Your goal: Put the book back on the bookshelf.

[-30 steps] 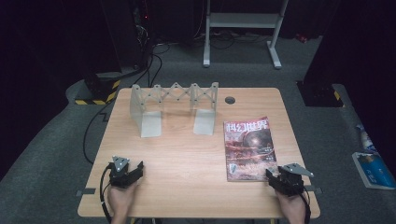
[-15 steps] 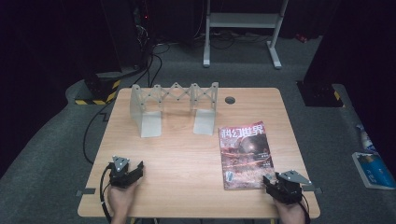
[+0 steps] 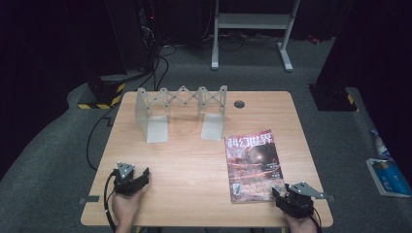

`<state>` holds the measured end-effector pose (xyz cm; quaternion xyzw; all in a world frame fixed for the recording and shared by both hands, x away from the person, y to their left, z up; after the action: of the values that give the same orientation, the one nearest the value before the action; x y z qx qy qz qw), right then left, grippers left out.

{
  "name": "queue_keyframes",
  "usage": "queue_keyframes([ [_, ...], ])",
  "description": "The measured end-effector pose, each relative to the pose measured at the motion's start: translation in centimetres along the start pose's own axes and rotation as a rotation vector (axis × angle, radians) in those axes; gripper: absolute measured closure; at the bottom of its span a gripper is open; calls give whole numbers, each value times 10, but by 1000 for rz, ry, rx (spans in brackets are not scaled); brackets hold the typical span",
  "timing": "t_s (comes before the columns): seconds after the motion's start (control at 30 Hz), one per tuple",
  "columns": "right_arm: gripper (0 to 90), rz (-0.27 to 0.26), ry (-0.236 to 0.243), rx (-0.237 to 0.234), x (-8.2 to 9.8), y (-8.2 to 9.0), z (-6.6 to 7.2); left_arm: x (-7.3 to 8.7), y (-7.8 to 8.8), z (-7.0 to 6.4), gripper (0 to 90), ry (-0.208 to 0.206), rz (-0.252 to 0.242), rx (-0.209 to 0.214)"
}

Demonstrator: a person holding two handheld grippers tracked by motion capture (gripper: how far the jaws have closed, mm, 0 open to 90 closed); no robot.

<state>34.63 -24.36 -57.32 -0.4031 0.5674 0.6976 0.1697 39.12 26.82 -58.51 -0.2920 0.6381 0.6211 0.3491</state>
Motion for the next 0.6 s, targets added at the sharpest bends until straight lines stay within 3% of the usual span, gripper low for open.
queue_keyframes([
  [0.6,452,5,26,-26,10,11,16,0,0,-1,341,0,0,0],
])
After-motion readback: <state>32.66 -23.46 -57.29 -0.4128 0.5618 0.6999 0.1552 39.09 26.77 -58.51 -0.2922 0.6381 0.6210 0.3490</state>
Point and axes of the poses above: each handheld gripper's, and its own axes: y roughly backward along the jaws, x roughly out of its underside, z roughly to its left, the point moved 8 cm from there along -y, roughly forward along the jaws, and after that the axes turned 2 degrees about -x, right-handed, at the moved point
